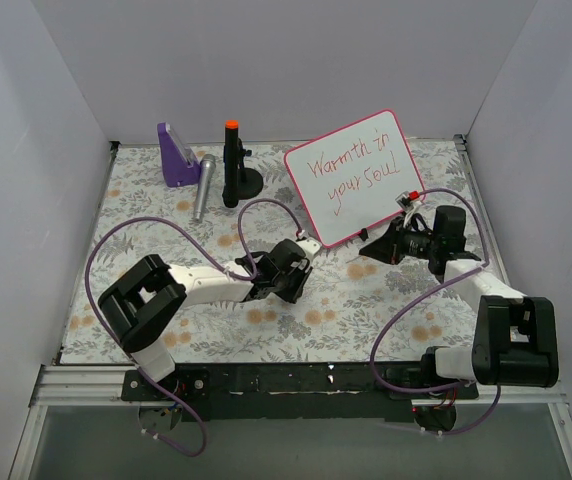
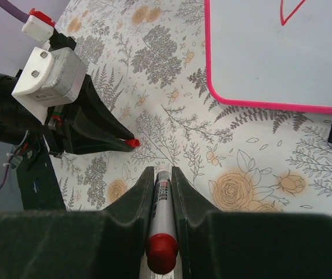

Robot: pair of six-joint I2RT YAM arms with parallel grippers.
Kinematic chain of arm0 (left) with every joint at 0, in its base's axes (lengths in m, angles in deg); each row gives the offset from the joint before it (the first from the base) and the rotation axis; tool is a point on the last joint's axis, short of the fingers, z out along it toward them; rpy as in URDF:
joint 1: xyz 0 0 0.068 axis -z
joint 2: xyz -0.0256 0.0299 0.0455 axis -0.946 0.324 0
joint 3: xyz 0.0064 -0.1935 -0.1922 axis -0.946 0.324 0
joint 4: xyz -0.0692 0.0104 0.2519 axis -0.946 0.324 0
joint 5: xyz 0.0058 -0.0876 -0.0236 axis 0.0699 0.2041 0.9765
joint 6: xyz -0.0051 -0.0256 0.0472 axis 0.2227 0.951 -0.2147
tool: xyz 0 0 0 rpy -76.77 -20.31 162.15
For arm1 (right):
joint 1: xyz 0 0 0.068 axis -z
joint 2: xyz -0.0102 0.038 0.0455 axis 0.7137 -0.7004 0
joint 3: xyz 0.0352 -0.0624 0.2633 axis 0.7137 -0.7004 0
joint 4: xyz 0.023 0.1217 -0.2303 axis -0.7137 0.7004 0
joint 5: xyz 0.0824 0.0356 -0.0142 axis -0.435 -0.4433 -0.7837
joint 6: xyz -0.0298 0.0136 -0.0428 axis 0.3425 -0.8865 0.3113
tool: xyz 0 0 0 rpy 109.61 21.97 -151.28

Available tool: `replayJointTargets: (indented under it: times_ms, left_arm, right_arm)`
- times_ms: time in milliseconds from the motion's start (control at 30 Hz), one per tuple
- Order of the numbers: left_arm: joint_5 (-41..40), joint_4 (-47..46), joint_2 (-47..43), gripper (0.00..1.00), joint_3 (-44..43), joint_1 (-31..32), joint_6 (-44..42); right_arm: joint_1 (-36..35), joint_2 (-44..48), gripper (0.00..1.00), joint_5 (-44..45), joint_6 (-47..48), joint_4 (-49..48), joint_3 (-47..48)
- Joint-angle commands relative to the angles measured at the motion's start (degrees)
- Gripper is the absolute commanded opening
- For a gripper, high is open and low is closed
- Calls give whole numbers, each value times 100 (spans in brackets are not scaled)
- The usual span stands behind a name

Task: Write a sentence on the whiteboard
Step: Insert the pen cap into the whiteboard marker.

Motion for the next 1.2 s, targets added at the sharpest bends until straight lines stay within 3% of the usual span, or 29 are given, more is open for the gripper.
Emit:
replayJointTargets:
  times_ms: [0, 633, 1167]
  left_arm:
    - [73, 1059, -51, 8, -218, 47, -271]
    - [319, 103, -341, 7, -69, 337, -710]
    - [407, -416, -359, 7, -25, 372, -790]
  right_arm:
    - [-220, -49, 1, -20, -97, -307, 25]
    - [-1064, -1332, 1, -337, -1564, -1334, -159]
    - [-1188, -1922, 1, -565, -1978, -1607, -80]
